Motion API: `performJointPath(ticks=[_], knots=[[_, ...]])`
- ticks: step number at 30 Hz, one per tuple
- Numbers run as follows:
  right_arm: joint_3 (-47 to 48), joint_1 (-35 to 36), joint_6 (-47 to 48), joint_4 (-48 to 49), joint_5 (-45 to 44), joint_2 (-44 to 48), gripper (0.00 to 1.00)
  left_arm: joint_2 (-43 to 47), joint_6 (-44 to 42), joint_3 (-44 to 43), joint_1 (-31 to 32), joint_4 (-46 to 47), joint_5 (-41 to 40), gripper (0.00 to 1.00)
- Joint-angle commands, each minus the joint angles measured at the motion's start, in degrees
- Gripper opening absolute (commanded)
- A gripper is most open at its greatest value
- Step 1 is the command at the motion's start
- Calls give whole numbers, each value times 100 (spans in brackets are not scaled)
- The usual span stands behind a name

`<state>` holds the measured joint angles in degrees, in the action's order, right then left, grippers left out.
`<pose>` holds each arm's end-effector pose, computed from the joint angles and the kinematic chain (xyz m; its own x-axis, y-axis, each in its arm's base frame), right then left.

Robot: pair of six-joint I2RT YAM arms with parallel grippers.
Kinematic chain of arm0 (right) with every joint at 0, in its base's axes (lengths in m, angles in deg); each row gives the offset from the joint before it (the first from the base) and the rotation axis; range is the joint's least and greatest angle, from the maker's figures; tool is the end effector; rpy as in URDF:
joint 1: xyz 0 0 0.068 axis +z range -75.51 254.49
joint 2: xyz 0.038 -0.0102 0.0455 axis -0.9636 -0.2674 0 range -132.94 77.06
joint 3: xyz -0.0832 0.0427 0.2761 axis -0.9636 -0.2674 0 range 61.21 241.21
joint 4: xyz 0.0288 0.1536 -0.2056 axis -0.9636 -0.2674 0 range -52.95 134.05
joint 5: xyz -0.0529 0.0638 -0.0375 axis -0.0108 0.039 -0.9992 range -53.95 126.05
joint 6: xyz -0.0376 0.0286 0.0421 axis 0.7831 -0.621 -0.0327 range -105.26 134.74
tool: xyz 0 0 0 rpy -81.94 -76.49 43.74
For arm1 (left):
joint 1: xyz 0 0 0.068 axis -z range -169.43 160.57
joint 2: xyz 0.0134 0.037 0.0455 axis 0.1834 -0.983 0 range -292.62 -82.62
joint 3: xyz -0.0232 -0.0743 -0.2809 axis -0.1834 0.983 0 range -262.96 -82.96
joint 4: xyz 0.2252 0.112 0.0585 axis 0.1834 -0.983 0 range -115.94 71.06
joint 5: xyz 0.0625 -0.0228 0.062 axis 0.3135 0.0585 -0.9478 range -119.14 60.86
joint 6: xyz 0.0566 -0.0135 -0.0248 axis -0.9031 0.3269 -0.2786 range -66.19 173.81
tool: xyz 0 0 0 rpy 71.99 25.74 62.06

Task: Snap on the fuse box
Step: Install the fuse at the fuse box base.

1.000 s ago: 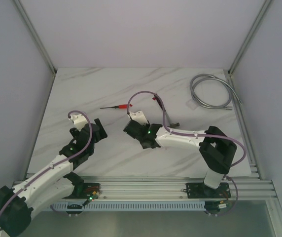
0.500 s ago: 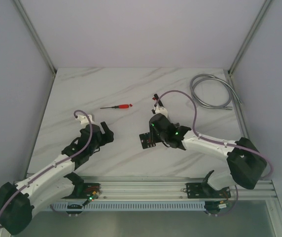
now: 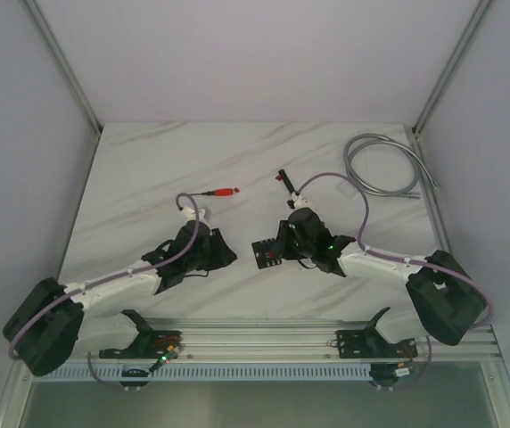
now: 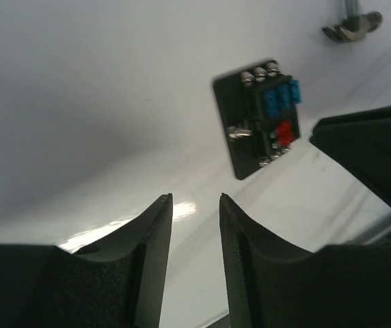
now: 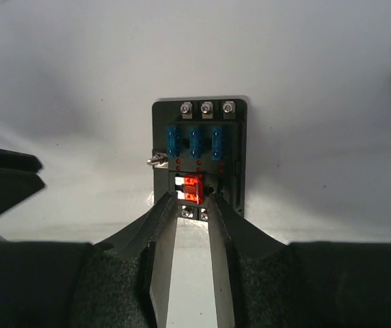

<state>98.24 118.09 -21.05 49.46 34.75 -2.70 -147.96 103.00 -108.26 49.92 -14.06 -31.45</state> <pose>0.2074 0.1960 0.1981 -0.7517 0.0916 -0.6531 -0.2918 0.8418 0.4540 0.1757 -0.1415 0.1908 -0.7513 -0.3620 -0.5519 0.0605 0.7949 -0.6037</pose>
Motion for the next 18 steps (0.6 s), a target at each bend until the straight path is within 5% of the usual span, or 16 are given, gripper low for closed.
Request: performJointPath(ticks=[1, 18], knots=[[-179, -114, -136, 503, 271, 66, 31, -610, 263, -519, 347, 464, 210, 43], [-425, -298, -271, 994, 551, -135, 26, -2658, 650, -1612, 795, 689, 393, 30]])
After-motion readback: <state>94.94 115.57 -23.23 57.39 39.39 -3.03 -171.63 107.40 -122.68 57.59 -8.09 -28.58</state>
